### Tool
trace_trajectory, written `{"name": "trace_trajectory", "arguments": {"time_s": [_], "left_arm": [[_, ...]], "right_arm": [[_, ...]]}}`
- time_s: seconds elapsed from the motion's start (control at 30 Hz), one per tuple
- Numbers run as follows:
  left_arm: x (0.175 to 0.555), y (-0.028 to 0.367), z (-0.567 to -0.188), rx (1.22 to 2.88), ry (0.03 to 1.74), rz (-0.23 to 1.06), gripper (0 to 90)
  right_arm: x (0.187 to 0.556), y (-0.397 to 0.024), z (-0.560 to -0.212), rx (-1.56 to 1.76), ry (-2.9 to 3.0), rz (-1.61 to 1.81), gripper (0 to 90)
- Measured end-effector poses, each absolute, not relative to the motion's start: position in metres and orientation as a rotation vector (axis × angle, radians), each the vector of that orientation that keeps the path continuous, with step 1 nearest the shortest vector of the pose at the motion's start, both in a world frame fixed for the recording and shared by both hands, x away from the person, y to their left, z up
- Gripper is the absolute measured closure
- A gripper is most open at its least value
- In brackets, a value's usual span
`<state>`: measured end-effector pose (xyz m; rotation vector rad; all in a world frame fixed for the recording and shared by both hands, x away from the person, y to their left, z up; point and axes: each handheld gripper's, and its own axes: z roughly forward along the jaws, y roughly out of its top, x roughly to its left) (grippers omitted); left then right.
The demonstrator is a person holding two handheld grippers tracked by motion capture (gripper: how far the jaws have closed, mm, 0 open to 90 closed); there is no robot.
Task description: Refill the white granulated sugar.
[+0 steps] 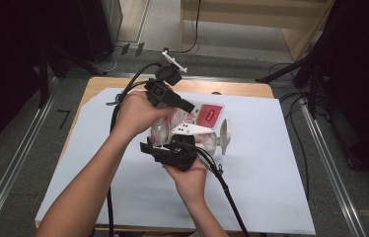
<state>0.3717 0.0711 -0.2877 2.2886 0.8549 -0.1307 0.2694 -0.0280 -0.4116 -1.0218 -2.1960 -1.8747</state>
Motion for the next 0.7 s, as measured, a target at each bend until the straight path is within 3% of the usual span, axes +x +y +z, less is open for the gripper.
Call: {"name": "trace_trajectory", "arguments": {"time_s": [0.7], "left_arm": [[0.363, 0.06, -0.283, 2.31, 0.841, -0.034, 89.8]], "right_arm": [[0.27, -0.031, -0.412, -1.041, -2.208, -1.887, 62.1]]}}
